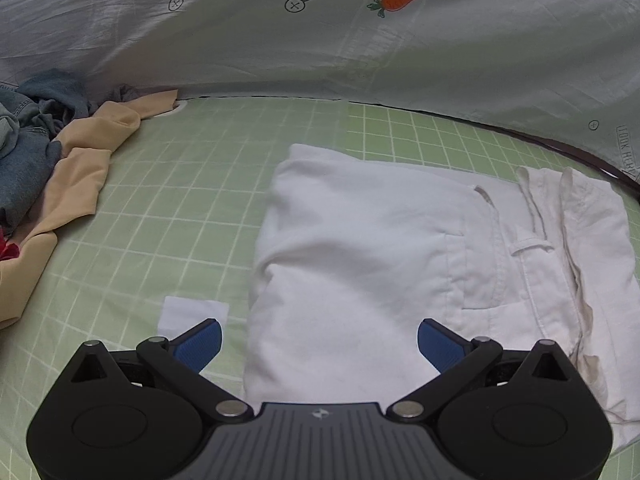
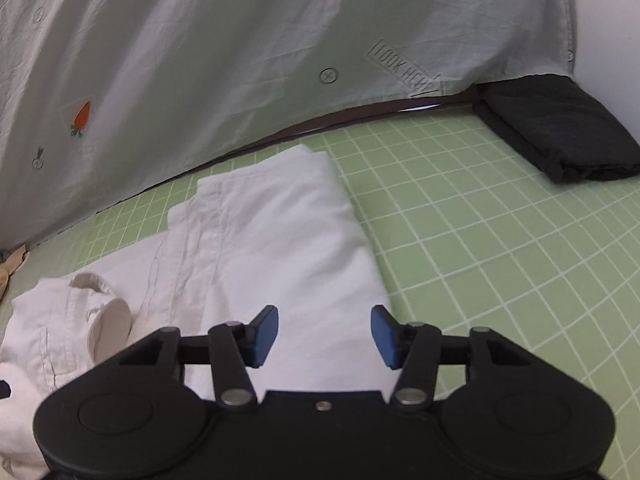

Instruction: Fold clothes

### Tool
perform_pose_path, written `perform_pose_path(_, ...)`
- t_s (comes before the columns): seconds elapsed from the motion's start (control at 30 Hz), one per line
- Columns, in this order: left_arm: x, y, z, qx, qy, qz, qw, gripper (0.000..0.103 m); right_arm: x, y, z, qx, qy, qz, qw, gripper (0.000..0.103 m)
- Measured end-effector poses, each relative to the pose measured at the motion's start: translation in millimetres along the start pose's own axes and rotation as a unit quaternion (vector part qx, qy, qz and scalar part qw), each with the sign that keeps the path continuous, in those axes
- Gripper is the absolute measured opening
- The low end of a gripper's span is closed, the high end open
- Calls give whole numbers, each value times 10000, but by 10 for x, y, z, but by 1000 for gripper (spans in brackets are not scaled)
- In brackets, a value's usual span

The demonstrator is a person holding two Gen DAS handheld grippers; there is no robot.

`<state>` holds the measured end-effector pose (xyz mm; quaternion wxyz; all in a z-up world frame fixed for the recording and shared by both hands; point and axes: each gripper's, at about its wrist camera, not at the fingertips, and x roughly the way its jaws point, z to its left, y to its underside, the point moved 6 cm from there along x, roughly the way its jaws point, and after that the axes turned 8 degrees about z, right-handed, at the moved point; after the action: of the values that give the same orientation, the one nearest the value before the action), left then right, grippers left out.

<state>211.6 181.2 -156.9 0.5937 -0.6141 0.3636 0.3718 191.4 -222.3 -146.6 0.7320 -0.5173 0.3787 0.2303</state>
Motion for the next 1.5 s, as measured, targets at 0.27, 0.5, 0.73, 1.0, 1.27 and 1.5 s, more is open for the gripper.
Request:
perform_pose_path(0.27,288,224,216,-466,125,579,9972,103,435,63,706,-502,-426,332,9973,64)
perform_pose_path(0.5,402,257,312,-919,486,850,9909,103,809,44,1196,-638,-603,644,9941,97)
perform_pose_path(0.73,447,251,296,-908,580,885,9902,103,949,235,1277,-1400,148,613,9882,93)
perform_pose_path(1.0,470,222,233,-766,547,822,9922,103,549,94,1105,-1288,-370,255,9907,8)
perform_pose_path(1.27,471,202,243,-764,577,850,9918,103,107,129,1523,-1896,-912,-11,9776,8)
perform_pose_path(1.5,421,255,287,-824,665,940,9899,103,455,524,1573,-2271,-398,693,9706,34)
